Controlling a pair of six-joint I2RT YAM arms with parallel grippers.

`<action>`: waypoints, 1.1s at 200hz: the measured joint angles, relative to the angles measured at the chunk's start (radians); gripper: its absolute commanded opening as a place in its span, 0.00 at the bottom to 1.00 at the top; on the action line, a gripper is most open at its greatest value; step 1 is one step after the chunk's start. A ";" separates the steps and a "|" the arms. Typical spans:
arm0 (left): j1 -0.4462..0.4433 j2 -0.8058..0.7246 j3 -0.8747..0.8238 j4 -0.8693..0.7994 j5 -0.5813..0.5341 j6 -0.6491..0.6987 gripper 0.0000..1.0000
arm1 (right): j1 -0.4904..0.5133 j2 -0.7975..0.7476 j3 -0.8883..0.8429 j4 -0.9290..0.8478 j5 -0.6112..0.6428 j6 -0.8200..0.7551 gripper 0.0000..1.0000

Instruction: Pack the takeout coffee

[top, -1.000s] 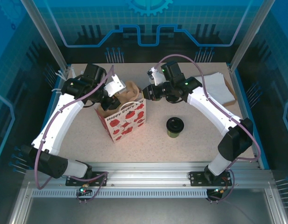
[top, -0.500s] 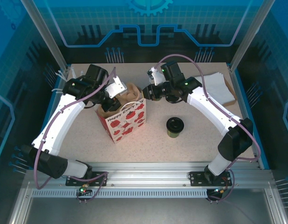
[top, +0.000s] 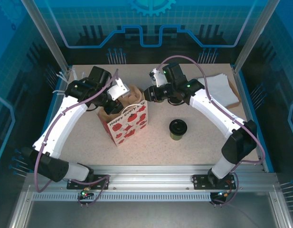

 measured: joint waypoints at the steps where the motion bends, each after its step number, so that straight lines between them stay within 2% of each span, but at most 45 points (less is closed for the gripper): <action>1: 0.000 0.000 0.000 0.000 0.000 0.000 0.33 | 0.000 0.000 0.000 0.000 0.002 0.000 0.28; 92: 0.000 0.000 -0.025 0.002 -0.026 -0.026 0.33 | 0.006 0.000 0.000 0.008 0.028 0.000 0.22; 220: 0.000 -0.008 -0.086 0.023 -0.034 -0.042 0.33 | 0.024 -0.006 -0.012 0.035 0.059 0.023 0.20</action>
